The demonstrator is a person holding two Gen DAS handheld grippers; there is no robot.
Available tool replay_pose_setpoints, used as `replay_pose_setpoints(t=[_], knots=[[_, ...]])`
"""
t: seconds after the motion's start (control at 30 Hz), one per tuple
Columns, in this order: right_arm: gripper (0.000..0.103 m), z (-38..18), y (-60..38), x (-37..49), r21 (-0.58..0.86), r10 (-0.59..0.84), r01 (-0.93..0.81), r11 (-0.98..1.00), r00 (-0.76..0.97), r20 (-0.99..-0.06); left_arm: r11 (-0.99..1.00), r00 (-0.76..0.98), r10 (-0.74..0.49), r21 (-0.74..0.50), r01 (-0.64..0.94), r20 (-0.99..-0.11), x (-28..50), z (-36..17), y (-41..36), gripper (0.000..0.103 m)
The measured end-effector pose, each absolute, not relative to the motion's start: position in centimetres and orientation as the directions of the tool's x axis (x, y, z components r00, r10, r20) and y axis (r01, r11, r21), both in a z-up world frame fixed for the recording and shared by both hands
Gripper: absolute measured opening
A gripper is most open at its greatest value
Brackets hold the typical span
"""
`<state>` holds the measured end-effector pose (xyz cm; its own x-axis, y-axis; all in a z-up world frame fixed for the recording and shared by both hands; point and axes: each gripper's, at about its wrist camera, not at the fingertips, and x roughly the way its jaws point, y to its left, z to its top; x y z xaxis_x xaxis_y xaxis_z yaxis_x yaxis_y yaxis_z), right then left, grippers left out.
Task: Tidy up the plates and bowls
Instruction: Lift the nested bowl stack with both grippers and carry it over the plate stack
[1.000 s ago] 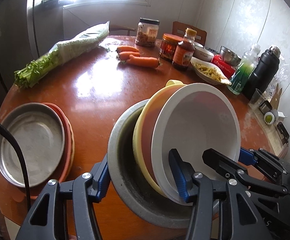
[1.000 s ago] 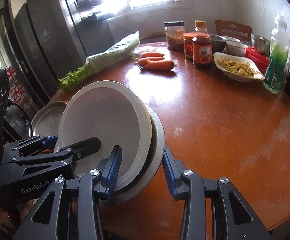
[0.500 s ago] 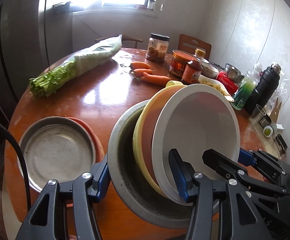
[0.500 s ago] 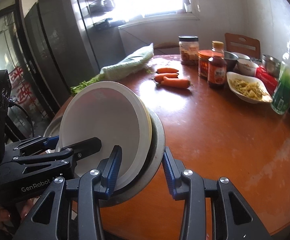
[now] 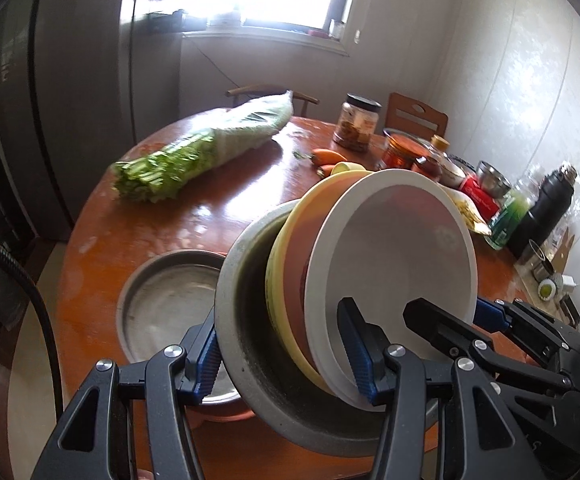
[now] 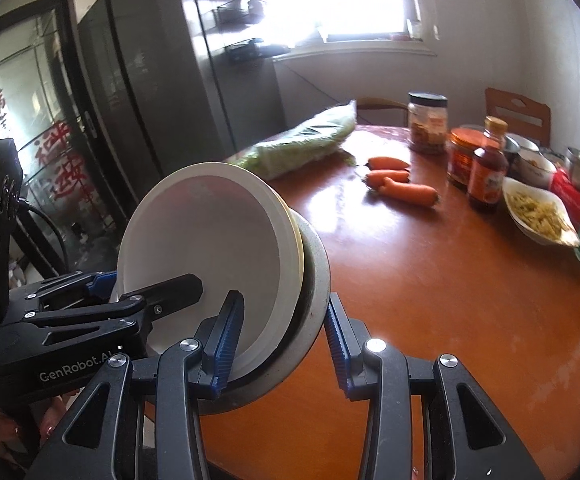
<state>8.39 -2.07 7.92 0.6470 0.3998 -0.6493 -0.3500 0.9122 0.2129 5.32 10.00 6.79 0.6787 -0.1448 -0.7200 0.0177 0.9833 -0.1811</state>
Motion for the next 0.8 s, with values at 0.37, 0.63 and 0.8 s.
replay_pose_setpoints(t=[0.37, 0.63, 0.8], knots=[[0.042, 9.0, 2.9, 9.8, 0.198, 0.449, -0.428, 0.882, 0.632, -0.632, 0.979, 0.701, -0.109, -0.2, -0.048, -0.705, 5.0, 7.6, 15.3, 0.054], [0.042, 9.5, 5.7, 10.7, 0.179, 0.469, -0.471, 0.864, 0.622, -0.627, 0.974, 0.709, -0.09, -0.209, -0.083, -0.699, 4.7, 7.7, 18.0, 0.054], [0.042, 9.3, 6.8, 11.2, 0.175, 0.477, -0.487, 0.856, 0.612, -0.63, 0.973, 0.707, -0.077, -0.206, -0.099, -0.703, 4.5, 7.4, 18.7, 0.054]])
